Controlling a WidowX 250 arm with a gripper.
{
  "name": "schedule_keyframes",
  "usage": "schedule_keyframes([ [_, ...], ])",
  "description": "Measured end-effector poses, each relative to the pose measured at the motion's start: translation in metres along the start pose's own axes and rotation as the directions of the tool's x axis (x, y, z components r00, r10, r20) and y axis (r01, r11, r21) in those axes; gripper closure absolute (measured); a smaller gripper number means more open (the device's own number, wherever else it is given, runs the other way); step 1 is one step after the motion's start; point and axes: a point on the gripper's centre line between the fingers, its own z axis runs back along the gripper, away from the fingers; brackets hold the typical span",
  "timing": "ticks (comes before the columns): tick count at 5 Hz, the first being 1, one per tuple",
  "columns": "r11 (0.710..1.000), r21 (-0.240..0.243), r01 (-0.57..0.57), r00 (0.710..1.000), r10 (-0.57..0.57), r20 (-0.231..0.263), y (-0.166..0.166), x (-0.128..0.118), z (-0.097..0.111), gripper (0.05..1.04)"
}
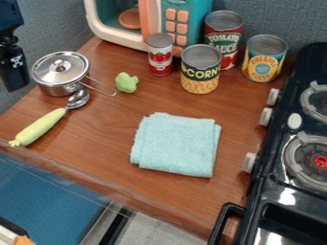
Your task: Slide the can of corn across the table and against the blue towel to the bottom right of the table
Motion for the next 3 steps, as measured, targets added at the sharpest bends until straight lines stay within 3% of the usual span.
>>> schedule_keyframes([
  [1,0.999,-0.029,0.017,1.000,-0.017,-0.011,-0.001,0.001,-0.008,0.083],
  [2,0.970,-0.047,0.240,0.970,-0.238,0.054,0.019,0.025,-0.020,0.084],
  [3,0.930,0.004,0.366,0.926,-0.365,0.092,0.033,0.044,-0.017,0.084],
])
